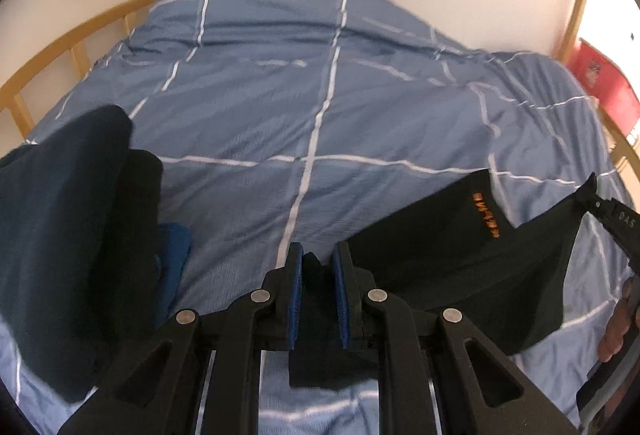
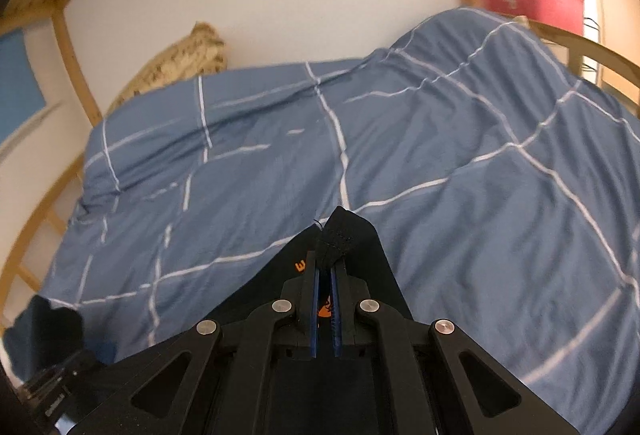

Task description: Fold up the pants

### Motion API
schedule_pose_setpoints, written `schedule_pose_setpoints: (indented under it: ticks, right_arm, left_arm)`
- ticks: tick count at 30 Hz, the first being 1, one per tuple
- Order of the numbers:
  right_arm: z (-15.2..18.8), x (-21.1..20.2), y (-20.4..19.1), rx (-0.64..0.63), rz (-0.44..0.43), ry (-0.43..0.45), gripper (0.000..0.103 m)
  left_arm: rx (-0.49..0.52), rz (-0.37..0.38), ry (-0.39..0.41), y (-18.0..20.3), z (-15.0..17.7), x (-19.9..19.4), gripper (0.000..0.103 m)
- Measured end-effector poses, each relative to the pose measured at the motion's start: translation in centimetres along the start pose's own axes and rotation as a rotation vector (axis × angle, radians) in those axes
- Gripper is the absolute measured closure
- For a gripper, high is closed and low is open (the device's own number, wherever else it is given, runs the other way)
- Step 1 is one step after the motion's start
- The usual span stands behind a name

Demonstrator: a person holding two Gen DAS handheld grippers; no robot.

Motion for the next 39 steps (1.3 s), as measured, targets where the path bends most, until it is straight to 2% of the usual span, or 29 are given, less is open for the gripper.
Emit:
schedule_pose_setpoints:
  ticks: [6,11,12,13,14,15,16,17,19,21,23,28,30,35,39]
  right_arm:
    - [-0.8,5.9,-1.6,-0.076,0.005,-0.044,0.097]
    - [-1.0,9.8,-2.8,-0.114,-0.002,-0.081,0.097]
    - [-0.9,10.6,-3.1,-0.119,-0.019,-0.097,0.097]
    - [-1.0,11.1,-3.3,-0.122,-0.029,-0.105,0.096]
    - [-1.0,11.3,-3.5,-0.133,-0.034,-0.109,0.087]
    - [-1.0,11.6,-3.9,-0.157,-0.031,-0.122,0.079]
    - [-1.1,11.5,-4.2,-0.179,-0.017,-0.126,0.060]
    - [-1.2,11.3,-4.3,-0.191,-0.006,-0.114,0.050]
    - [-1.6,9.4,-4.4,-0.208,0.024,-0.046,0.048]
    - [-1.8,7.8,-4.3,-0.232,0.019,-0.024,0.044]
    - [-1.8,6.1,-4.0,-0.249,0.010,0.002,0.043]
    - [0.3,0.4,-2.3,-0.336,-0.015,0.063,0.043]
    - [1.3,-0.9,-1.5,-0.342,-0.024,0.058,0.043]
    - [5.7,-3.7,0.8,-0.321,-0.029,0.046,0.043]
    - [9.0,-4.2,2.6,-0.239,-0.050,0.037,0.043]
  left_arm:
    - [-0.015,-0.040,-0.042,-0.5,-0.8,4.4,0.086]
    - [0.007,-0.095,-0.048,-0.7,-0.9,6.2,0.083]
    - [0.011,-0.112,-0.040,-0.8,-1.0,6.4,0.080]
    - [0.020,-0.141,-0.031,-0.8,-1.1,6.5,0.067]
    - [0.029,-0.158,-0.020,-0.8,-1.3,6.4,0.058]
    - [0.039,-0.172,-0.001,-0.8,-1.5,6.1,0.044]
    - [0.044,-0.177,0.024,-0.7,-1.7,5.6,0.039]
    - [0.057,-0.180,0.064,-0.4,-1.9,4.7,0.039]
    - [0.080,-0.193,0.115,-0.1,-2.1,3.3,0.028]
    - [0.105,-0.207,0.174,0.4,-1.8,1.6,0.025]
    - [0.129,-0.190,0.204,0.9,-1.0,0.2,0.024]
    - [0.182,-0.147,0.223,1.7,2.5,-2.2,0.024]
    - [0.193,-0.138,0.219,1.8,4.2,-2.6,0.024]
    - [0.157,-0.119,0.190,1.7,8.4,-2.9,0.024]
    - [0.106,-0.109,0.151,1.4,10.8,-2.3,0.024]
Point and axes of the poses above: each gripper's, at about its wrist camera, not at the fingertips, and x roughly the way its jaws point, y to its right, z to its underside, the point moved 3 cm from there along x, roughly the way its jaws point, and after that the axes turned 7 degrees about -x, right-handed, at the moved point
